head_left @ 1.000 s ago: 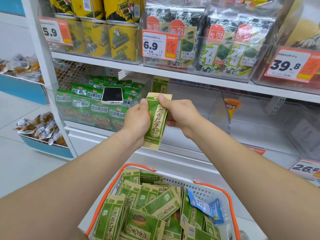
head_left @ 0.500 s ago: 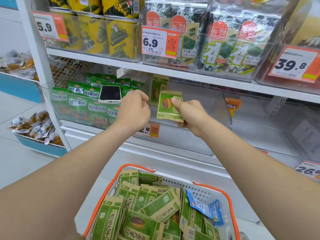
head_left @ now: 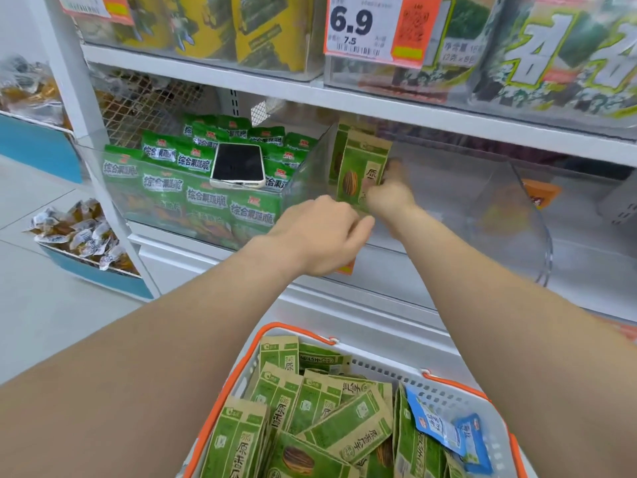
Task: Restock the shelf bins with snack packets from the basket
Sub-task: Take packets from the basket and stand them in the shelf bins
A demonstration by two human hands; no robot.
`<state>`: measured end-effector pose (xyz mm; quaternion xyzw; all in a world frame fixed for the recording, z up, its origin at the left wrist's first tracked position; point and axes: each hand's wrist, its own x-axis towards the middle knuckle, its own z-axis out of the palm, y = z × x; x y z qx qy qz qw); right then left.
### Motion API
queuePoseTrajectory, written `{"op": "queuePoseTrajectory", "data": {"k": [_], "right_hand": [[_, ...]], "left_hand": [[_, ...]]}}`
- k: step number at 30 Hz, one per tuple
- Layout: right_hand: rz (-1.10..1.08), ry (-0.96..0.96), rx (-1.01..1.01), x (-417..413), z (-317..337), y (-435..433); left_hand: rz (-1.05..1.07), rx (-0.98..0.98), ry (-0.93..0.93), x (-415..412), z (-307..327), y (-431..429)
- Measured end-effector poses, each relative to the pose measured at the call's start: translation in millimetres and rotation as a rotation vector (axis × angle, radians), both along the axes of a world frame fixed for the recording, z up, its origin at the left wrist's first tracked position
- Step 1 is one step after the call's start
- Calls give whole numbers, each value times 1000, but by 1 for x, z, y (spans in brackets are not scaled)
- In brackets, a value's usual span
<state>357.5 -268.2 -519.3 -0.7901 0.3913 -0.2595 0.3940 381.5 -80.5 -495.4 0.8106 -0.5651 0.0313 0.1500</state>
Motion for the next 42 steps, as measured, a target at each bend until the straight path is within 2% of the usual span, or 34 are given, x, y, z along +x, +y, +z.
{"op": "queuePoseTrajectory", "data": {"k": [7,18,26,36,42], "right_hand": [[-95,138,-113,43,1,-24],[-203,81,-171,57,0,-34],[-174,129,-136,49,3,-24],[-83,203,51,32,12,-9],[-21,30,105,-3,22,18]], "left_hand": [[73,165,-51,2,-11,-7],[29,171,-48,6,-14,-12],[2,179,-19,8,-12,-12],[53,183,42,9,-9,-12],[76,120,139,9,-6,-9]]}}
